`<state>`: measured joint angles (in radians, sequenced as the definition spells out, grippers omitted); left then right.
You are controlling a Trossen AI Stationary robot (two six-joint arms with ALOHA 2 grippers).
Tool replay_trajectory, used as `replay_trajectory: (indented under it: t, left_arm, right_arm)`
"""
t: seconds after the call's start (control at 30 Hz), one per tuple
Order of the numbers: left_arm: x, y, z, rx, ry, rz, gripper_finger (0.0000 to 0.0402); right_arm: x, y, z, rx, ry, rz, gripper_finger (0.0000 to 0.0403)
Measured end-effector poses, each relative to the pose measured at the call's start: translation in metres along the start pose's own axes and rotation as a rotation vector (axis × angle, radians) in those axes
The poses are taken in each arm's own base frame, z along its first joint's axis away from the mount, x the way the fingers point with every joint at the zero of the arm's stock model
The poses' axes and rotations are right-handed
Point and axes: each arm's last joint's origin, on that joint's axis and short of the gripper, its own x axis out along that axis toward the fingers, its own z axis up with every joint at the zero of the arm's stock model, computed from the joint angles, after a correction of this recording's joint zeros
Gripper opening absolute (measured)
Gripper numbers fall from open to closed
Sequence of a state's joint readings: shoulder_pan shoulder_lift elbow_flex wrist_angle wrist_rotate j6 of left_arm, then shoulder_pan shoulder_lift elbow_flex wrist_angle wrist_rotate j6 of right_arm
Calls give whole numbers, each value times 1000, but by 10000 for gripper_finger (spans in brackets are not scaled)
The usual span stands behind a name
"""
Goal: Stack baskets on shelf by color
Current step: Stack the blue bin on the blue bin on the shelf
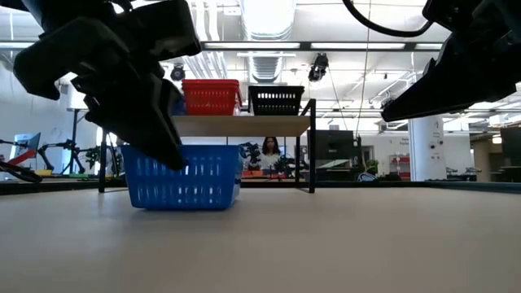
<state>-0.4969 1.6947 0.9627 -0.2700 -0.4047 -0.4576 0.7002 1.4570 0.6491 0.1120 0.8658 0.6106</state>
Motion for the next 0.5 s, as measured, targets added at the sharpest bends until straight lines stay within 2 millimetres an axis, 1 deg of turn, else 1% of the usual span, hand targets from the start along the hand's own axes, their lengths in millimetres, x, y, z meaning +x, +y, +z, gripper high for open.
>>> replay_trajectory:
  t: [0.07, 0.1, 0.17, 0.23, 0.33, 0.4, 0.5]
  left_arm:
    - [0, 1, 0, 2, -5, 17, 22]
    - [-1, 1, 1, 7, -12, 24, 11]
    - [-7, -2, 6, 30, -41, 29, 7]
    - [-18, -6, 14, 70, -85, 17, 5]
    - [-40, -13, 27, 141, -141, -4, 2]
    - [-62, -15, 35, 181, -183, 11, 1]
    - [-99, -15, 44, 232, -247, 95, 1]
  right_arm:
    - [0, 0, 0, 1, -1, 0, 109]
    - [0, 0, 0, 1, -1, 0, 109]
    - [0, 0, 0, 0, 0, 0, 110]
    - [0, 0, 0, 0, 0, 0, 111]
    - [0, 0, 0, 0, 0, 0, 110]
    - [0, 0, 0, -2, 1, 0, 108]
    - [0, 0, 0, -2, 1, 0, 106]
